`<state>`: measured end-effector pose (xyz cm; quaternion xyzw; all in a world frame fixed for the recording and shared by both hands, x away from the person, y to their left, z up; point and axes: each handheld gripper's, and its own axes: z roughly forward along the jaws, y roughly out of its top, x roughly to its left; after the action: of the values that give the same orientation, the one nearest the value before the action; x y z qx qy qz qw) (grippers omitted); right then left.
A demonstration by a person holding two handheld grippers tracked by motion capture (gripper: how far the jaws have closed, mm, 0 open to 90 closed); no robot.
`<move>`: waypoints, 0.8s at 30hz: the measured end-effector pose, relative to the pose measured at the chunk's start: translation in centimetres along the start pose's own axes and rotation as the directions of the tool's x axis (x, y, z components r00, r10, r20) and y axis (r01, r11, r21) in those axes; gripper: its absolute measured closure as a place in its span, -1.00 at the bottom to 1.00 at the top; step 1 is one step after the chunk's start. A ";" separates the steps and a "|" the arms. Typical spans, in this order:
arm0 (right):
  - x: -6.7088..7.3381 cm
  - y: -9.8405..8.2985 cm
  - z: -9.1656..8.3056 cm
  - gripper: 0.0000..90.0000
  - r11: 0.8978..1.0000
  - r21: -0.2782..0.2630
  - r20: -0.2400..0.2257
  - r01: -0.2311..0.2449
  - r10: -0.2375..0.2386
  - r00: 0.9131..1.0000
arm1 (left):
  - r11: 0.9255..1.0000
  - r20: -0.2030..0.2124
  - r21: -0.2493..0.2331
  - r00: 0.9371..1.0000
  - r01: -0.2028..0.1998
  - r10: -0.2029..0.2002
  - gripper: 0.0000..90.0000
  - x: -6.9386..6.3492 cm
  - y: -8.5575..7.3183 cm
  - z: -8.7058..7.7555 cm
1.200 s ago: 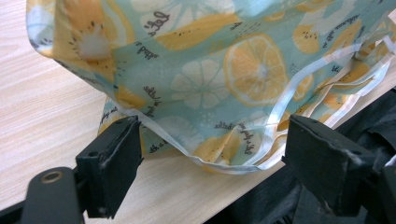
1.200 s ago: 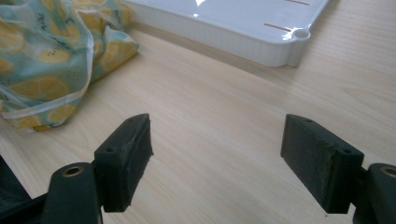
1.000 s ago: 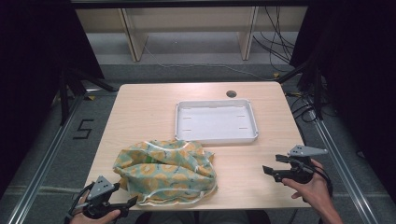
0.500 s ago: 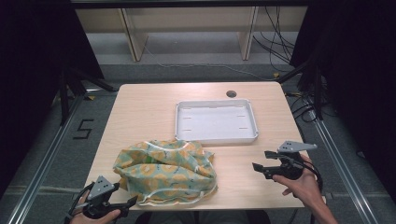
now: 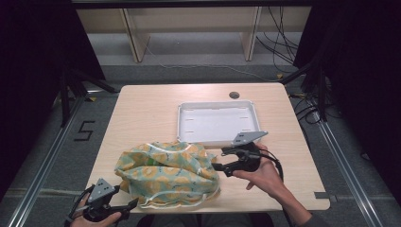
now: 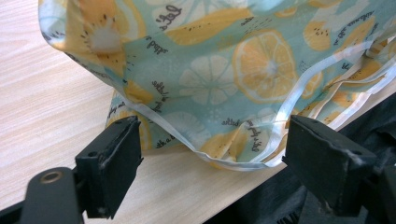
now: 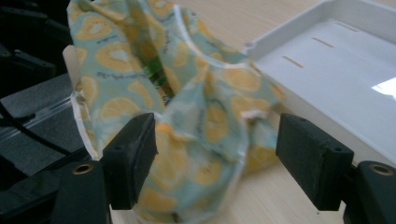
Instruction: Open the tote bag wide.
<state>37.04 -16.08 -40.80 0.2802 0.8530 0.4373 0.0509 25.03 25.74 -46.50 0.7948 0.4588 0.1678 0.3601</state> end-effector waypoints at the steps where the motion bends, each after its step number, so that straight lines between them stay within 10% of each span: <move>1: 0.3 0.2 0.6 -0.33 1.000 0.008 -0.015 0.005 -0.005 1.000 | 1.000 0.000 -0.001 1.000 -0.002 0.002 -0.60 0.0 0.0 0.0; 5: 1.6 1.0 2.6 -0.25 0.999 0.039 -0.083 0.018 -0.015 0.996 | 1.000 0.000 -0.009 1.000 0.022 -0.022 -0.60 -0.1 0.0 0.1; 15: 2.2 0.9 5.4 0.13 0.978 0.190 -0.064 0.092 -0.081 0.995 | 1.000 -0.005 -0.002 1.000 0.004 -0.004 -0.60 0.0 0.0 0.0; 20: 1.9 0.1 6.1 0.82 0.962 0.251 -0.083 0.103 -0.085 0.993 | 1.000 -0.002 0.014 1.000 -0.014 0.014 -0.60 0.1 0.1 -0.1; 24: 1.5 -0.2 5.7 1.00 0.960 0.257 -0.079 0.110 -0.092 0.993 | 1.000 -0.010 0.017 1.000 -0.018 0.018 -0.60 0.1 0.1 -0.2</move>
<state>37.64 -11.28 -44.18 0.2257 0.9175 0.3272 0.0074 25.06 25.86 -46.31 0.8011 0.4549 0.1711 0.3493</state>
